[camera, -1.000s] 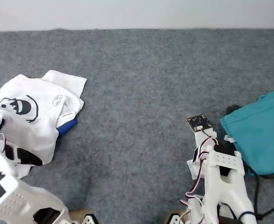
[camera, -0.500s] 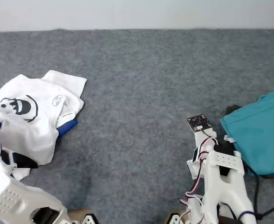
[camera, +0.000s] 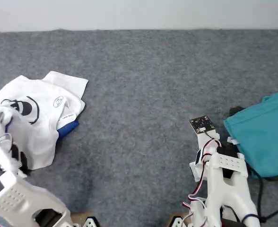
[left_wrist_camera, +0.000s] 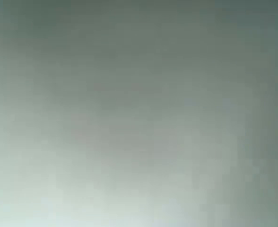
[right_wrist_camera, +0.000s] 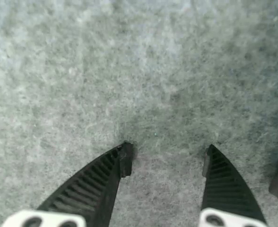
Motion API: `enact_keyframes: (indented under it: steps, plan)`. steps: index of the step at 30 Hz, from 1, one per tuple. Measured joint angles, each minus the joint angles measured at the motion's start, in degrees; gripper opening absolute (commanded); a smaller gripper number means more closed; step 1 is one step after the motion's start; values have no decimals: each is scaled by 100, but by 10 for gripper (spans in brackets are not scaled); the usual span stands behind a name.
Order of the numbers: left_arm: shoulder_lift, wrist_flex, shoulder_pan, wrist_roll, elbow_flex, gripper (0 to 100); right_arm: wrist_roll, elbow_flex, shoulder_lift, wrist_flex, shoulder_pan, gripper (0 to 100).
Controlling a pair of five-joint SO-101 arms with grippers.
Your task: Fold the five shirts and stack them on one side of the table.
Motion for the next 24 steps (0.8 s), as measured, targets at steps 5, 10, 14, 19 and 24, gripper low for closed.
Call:
enact_keyframes:
  steps: [5, 10, 14, 19, 24]
  plan:
    - [0, 642, 369, 0, 0, 13, 0, 0, 0, 0, 0, 238]
    - [0, 1389, 870, 0, 0, 13, 0, 0, 0, 0, 0, 238]
    - [0, 1538, 1433, 0, 0, 13, 0, 0, 0, 0, 0, 238]
    - [-510, 1574, 2532, 0, -97, 13, 0, 0, 0, 0, 0, 238]
    - [-1257, 1574, 4044, 0, -844, 13, 0, 0, 0, 0, 0, 238]
